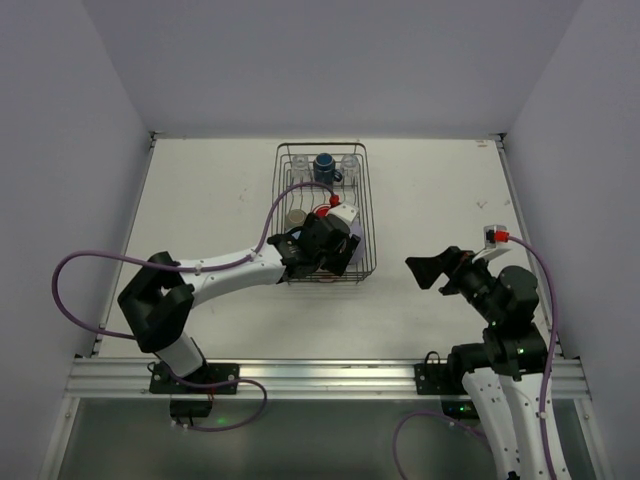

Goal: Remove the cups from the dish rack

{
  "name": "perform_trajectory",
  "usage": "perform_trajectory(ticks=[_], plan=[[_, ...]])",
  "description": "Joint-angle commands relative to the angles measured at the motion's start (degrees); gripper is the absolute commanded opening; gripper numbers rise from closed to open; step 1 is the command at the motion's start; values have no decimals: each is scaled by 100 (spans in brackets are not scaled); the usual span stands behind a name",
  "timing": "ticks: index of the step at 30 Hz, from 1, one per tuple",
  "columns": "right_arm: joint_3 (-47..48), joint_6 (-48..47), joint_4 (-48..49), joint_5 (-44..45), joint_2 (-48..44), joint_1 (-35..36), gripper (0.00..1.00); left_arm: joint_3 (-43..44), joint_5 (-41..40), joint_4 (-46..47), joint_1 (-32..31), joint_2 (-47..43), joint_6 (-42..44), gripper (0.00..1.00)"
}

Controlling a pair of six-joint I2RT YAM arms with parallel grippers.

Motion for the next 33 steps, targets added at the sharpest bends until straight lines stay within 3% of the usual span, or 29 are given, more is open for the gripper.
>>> perform_trajectory(ticks=[1, 4, 14, 24, 27, 30, 33], plan=[[21, 24, 128, -155, 68, -29, 99, 204, -148, -150, 14, -212, -62, 27], [65, 112, 206, -243, 103, -20, 99, 441, -210, -265, 5, -440, 35, 15], [-172, 981, 1093, -832, 261, -11, 99, 811, -61, -590, 14, -1047, 35, 1], [-778, 2132, 2629, -1298, 332, 103, 96, 1048, 229, -599, 23, -1619, -131, 0], [-1191, 2590, 3595, -1237, 419, 497, 92, 1180, 466, -485, 23, -1821, -289, 0], [-1253, 2529, 3888, -1009, 700, 1033, 88, 1171, 660, -214, 23, -2075, -500, 0], [-1315, 2669, 4353, -1052, 938, 1131, 86, 1048, 897, 42, 23, -2225, -773, 0]])
